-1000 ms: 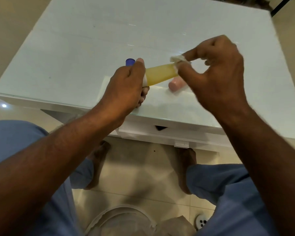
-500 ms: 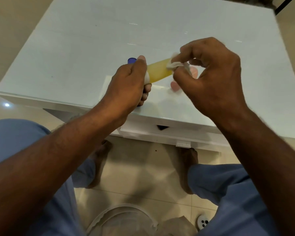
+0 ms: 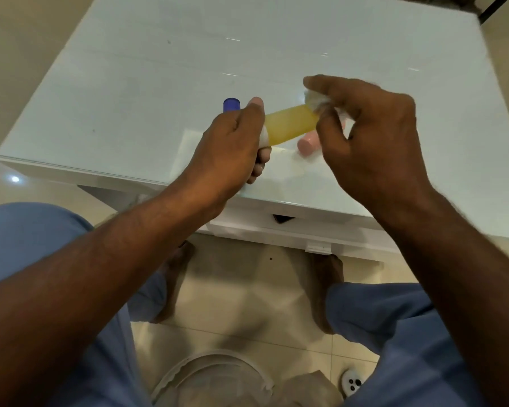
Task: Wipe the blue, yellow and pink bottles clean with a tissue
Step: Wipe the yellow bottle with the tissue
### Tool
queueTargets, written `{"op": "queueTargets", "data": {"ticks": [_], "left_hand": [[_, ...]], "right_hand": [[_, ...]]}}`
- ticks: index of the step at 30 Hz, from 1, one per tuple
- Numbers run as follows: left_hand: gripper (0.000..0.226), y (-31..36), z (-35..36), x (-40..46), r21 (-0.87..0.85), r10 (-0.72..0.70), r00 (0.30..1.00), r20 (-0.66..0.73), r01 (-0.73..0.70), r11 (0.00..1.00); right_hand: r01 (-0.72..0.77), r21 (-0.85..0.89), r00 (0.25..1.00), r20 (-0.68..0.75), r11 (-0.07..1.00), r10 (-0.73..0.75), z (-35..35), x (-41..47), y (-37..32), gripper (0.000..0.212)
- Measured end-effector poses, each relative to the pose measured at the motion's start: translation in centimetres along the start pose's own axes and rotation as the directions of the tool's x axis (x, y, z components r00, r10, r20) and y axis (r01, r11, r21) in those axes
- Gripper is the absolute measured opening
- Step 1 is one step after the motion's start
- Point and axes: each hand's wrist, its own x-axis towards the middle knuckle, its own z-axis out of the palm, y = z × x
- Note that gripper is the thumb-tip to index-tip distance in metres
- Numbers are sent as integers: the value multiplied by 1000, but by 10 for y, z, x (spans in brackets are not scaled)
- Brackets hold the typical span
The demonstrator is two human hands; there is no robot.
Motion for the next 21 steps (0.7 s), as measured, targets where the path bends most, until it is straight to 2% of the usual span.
{"op": "queueTargets", "data": {"ticks": [2,4,6,9,11,13,15,18,20,21], "left_hand": [[44,-1,2,-1,7,19,1000,7,-19,1000],[43,-3,3,-1,11,39,999,1,-39,999],[41,-3,2,-1,-18,39,999,-1,-39,999],[42,0,0,0,-42,-10,1000,-1,10,999],[42,1,-1,0,-41,7,1000,3,-7,999],[41,1,-1,0,-40,31,1000,0,-31,999],[42,1,0,0,-36,17,1000,-12,-17,999],[42,-2,0,0,-20,6,999,-40,-7,1000],[41,-3,-1,-1,-22,11,999,-50,-12,1000],[42,-2,-1,-1,-25,4,999,-40,-6,1000]], "right_hand": [[36,-3,999,34,999,-36,3,-4,-6,43],[144,-10,985,100,989,-143,7,-10,-11,48],[226,-20,966,135,974,-221,10,-11,-13,45],[178,-56,984,23,982,-177,6,-4,-6,31],[83,-111,994,-55,990,-90,-1,2,3,26],[19,-73,997,-70,997,-24,-5,5,8,25],[64,-34,997,-42,997,-66,-2,0,3,24],[230,-11,969,95,973,-228,11,-14,-15,23],[251,11,959,133,968,-251,12,-13,-17,21],[231,8,967,109,973,-230,11,-9,-14,19]]}}
